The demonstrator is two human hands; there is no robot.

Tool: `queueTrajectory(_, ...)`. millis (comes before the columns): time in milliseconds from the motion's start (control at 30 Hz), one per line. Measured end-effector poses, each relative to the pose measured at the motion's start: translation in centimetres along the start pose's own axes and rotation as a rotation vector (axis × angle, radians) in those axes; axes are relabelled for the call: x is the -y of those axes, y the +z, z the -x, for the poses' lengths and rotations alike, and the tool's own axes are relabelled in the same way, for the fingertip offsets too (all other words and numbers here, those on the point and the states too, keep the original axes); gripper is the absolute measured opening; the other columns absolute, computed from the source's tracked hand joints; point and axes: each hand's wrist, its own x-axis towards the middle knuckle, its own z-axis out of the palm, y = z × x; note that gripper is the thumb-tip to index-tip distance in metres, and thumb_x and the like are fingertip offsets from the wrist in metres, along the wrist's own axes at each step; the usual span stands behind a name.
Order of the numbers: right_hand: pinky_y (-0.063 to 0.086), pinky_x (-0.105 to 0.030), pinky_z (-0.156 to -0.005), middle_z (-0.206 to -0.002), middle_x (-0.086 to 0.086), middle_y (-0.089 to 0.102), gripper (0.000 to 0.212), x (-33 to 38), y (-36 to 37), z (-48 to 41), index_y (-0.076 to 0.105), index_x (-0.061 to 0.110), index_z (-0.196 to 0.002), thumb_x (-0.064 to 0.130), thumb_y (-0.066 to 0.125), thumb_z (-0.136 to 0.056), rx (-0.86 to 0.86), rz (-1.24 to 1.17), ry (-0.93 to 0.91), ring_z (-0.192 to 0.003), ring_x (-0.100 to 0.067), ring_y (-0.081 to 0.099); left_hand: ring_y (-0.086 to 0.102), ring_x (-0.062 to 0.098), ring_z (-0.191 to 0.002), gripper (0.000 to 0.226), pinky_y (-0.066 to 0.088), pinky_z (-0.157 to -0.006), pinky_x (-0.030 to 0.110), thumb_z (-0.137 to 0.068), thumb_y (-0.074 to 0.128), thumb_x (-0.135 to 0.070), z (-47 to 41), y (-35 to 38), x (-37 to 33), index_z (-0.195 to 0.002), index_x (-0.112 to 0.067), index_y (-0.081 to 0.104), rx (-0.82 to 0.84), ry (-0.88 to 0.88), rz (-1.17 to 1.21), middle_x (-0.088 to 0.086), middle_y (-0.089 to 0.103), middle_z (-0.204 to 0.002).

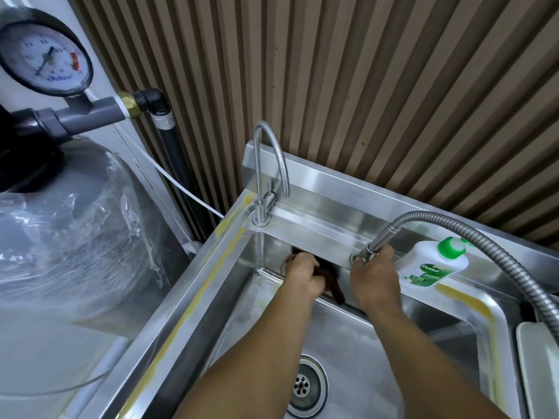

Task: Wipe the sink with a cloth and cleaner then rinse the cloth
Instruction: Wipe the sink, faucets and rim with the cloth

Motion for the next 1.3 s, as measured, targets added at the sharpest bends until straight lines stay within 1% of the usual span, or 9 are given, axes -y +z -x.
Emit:
queueTrajectory(167,0.042,-0.040,-0.079,-0.101,-0.006,0.057,0.017,0.5,-0.3,0.4,0.035,0.023,-0.105,0.024,0.051,-0.100,0.022,0.005,0.009,-0.086,-0.031,0.051,0.049,0.027,-0.071,0.036,0.053,-0.072,0.039,-0.077,0.027,0.021,2.5,-2.0,-3.4,-0.069,-0.008,0.047,0.111,0.015,0.150,0.013,0.048,-0.076)
queueTrajectory(267,0.039,-0.039,-0.079,-0.101,-0.006,0.055,0.018,0.8,-0.7,0.6,0.036,0.024,-0.105,0.024,0.053,-0.100,0.037,0.012,0.014,-0.087,-0.030,0.049,0.063,0.037,-0.071,0.033,0.062,-0.062,0.045,-0.073,0.027,0.018,5.0,-5.5,-6.3,-0.082,0.002,0.054,0.256,0.051,0.276,0.021,0.059,-0.084)
queueTrajectory(400,0.044,-0.042,-0.082,-0.109,-0.008,0.060,0.025,1.3,-1.0,1.6,0.043,0.021,-0.110,0.030,0.060,-0.095,0.007,0.017,0.028,-0.093,-0.032,0.053,0.071,0.039,-0.090,0.034,0.056,-0.088,0.050,-0.085,0.041,0.012,6.8,-8.9,-10.8,-0.108,0.004,0.065,0.280,0.266,0.263,0.023,0.072,-0.098)
queueTrajectory(600,0.032,-0.050,-0.107,-0.145,-0.019,0.044,0.064,3.6,2.0,8.2,0.046,0.004,-0.139,0.030,0.064,-0.083,-0.551,0.081,-0.363,-0.132,-0.038,0.041,0.056,0.021,-0.070,0.018,0.040,-0.065,0.030,-0.091,0.052,0.003,5.4,-7.5,-16.1,-0.089,-0.012,0.063,-0.088,1.069,-0.701,-0.002,0.058,-0.074)
queueTrajectory(700,0.032,-0.054,-0.108,-0.147,-0.016,0.044,0.066,4.3,4.9,8.9,0.045,0.006,-0.140,0.030,0.066,-0.083,-0.440,0.148,-0.457,-0.134,-0.037,0.041,0.057,0.024,-0.116,0.052,0.043,-0.101,0.035,-0.092,0.050,-0.010,0.3,-5.6,-16.5,-0.144,-0.018,0.044,0.065,1.018,-1.166,0.005,0.059,-0.130)
queueTrajectory(767,0.034,-0.054,-0.111,-0.149,-0.017,0.043,0.072,4.3,6.6,7.5,0.042,0.006,-0.144,0.031,0.070,-0.082,-0.276,0.288,-0.481,-0.138,-0.037,0.039,0.024,0.030,-0.150,0.066,0.021,-0.122,0.046,-0.099,0.044,-0.027,-2.7,-5.4,-16.1,-0.158,-0.012,0.020,0.074,0.927,-1.606,0.013,0.025,-0.164)
queueTrajectory(867,0.022,-0.048,-0.120,-0.163,-0.015,0.022,0.089,4.3,8.3,4.8,0.022,0.011,-0.156,0.052,0.057,-0.085,0.035,0.551,-0.494,-0.150,-0.034,0.017,-0.013,0.027,-0.154,0.078,-0.003,-0.124,0.048,-0.099,0.038,-0.042,-4.2,-6.2,-15.9,-0.161,-0.008,0.005,0.038,0.897,-1.971,0.016,-0.010,-0.167)
queueTrajectory(1033,0.002,-0.054,-0.122,-0.167,-0.016,-0.007,0.115,4.1,9.4,0.6,0.002,0.016,-0.160,0.081,0.015,-0.066,0.200,0.874,-0.574,-0.154,-0.035,-0.008,-0.020,0.021,-0.153,0.083,-0.004,-0.123,0.051,-0.093,0.043,-0.056,-2.7,-8.2,-15.3,-0.161,-0.018,0.013,0.095,0.983,-2.083,0.006,-0.013,-0.168)
queueTrajectory(1300,-0.007,-0.057,-0.121,-0.161,-0.013,-0.032,0.129,3.4,10.3,-0.4,-0.016,0.020,-0.158,0.091,0.044,-0.068,0.286,0.879,-0.546,-0.149,-0.034,-0.028,-0.024,0.019,-0.152,0.110,-0.006,-0.124,0.048,-0.083,0.051,-0.072,-1.4,-11.8,-13.9,-0.161,-0.017,-0.003,0.063,0.991,-2.134,0.004,-0.020,-0.167)
